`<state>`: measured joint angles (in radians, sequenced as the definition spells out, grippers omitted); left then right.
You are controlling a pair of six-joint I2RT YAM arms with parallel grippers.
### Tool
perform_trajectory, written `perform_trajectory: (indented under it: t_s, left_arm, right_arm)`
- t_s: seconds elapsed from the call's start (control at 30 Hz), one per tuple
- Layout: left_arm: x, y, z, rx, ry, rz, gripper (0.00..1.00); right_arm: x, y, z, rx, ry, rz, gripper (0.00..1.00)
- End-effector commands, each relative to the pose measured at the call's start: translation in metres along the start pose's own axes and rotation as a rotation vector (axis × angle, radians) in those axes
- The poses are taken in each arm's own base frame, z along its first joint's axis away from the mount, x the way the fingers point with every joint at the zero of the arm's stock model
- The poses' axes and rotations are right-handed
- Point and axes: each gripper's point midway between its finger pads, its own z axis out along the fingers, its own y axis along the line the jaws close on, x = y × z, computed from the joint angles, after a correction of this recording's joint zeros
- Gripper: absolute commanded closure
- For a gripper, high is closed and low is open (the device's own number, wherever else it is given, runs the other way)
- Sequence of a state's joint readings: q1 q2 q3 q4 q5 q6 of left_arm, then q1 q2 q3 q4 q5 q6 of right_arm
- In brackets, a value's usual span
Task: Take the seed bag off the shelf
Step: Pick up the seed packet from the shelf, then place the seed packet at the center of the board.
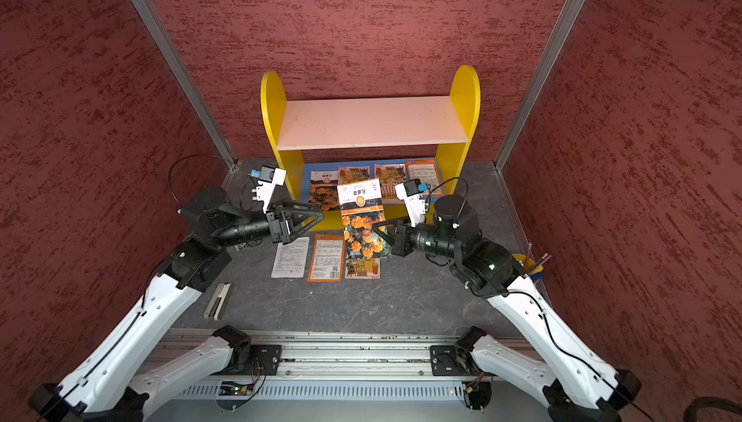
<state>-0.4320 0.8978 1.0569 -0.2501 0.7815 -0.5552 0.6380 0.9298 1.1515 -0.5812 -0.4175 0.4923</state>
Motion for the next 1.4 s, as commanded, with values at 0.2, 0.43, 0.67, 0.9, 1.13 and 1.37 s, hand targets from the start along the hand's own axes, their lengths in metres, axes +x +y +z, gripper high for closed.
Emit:
perform_trajectory:
  t_s: [0.2, 0.43, 0.67, 0.9, 1.13, 1.37]
  left_arm:
    - [0.041, 0.025, -0.035, -0.211, 0.044, 0.044, 0.0]
    - [0.059, 0.035, -0.042, -0.253, 0.068, 0.027, 0.0]
    - [0.068, 0.042, -0.042, -0.26, 0.081, 0.017, 0.0]
    - [0.072, 0.044, -0.042, -0.264, 0.086, 0.006, 0.0]
    - [0.075, 0.044, -0.044, -0.262, 0.091, 0.006, 0.0]
    - [0.077, 0.045, -0.043, -0.261, 0.094, 0.003, 0.0]
  right_arm:
    - [0.055, -0.088, -0.005, 0.273, 0.14, 0.13, 1.0]
    - [0.073, -0.124, 0.002, 0.296, 0.178, 0.237, 1.0]
    - [0.087, -0.159, 0.018, 0.248, 0.173, 0.339, 1.0]
    - [0.091, -0.191, 0.033, 0.228, 0.178, 0.39, 1.0]
    - [0.096, -0.221, 0.043, 0.232, 0.199, 0.432, 1.0]
    - [0.1, -0.243, 0.051, 0.25, 0.216, 0.446, 1.0]
